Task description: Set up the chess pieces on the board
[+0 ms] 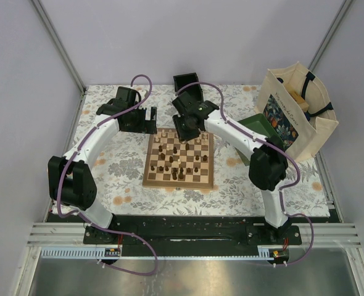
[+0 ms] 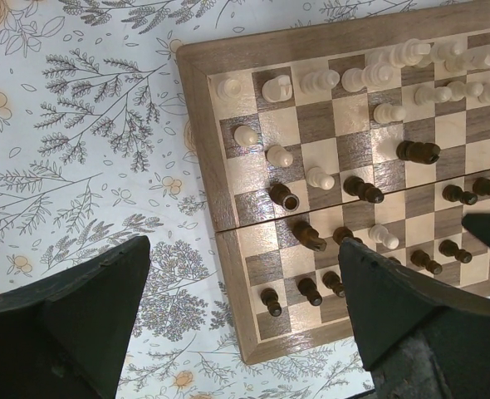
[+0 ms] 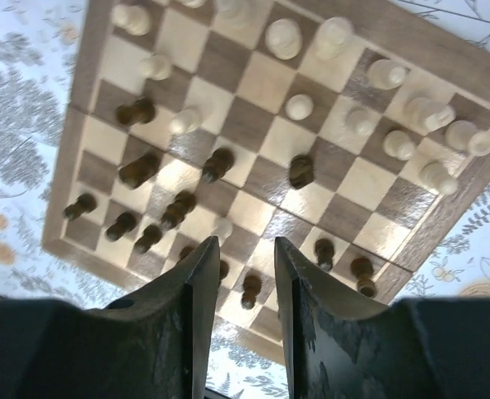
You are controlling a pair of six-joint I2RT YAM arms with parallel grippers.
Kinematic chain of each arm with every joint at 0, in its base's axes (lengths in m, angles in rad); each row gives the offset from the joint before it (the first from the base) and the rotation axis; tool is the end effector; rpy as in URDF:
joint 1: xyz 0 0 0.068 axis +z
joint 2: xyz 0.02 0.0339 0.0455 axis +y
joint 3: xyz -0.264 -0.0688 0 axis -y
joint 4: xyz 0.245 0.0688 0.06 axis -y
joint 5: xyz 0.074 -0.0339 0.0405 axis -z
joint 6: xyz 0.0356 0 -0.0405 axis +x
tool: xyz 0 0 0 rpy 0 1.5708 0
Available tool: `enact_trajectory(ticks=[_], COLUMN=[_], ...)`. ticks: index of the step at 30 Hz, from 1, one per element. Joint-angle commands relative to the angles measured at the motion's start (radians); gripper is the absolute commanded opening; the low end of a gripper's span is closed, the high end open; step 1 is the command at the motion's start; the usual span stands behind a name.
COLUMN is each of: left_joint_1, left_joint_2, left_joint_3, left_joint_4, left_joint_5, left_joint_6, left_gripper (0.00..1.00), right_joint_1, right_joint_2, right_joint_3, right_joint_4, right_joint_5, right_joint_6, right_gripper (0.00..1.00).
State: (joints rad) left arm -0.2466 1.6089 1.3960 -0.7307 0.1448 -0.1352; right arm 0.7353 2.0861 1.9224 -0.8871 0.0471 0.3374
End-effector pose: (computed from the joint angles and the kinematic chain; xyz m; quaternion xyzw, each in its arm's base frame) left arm 0.3346 -0.0895 0.2957 0.0751 0.9460 -0.1259 0.2890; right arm 0.3393 0.3047 0.2674 -0.1850 0.9483 0.1118 0.2325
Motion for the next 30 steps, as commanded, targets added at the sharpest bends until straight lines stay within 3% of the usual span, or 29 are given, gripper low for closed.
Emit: enact_trajectory(ticks=[1,30], left_joint_1=[0.004,0.006], left_joint_2=[-0.046,-0.052], left_joint_3=[-0.012,-0.018], left_joint_4=[0.030,0.030], left_joint_5=[-0.028,-0.033], left_joint_6=[0.002,0.002], left_gripper=[0.99,0.99], right_joint_1=[0.045,0.081], right_joint_2=[-0.089,0.052], right_joint_3=[-0.081,-0.094], right_joint_4=[0.068,0.053], right_joint_5=[-0.068,-0.130], right_joint_6=[0.009,-0.011], right_gripper=[0.42,0.41])
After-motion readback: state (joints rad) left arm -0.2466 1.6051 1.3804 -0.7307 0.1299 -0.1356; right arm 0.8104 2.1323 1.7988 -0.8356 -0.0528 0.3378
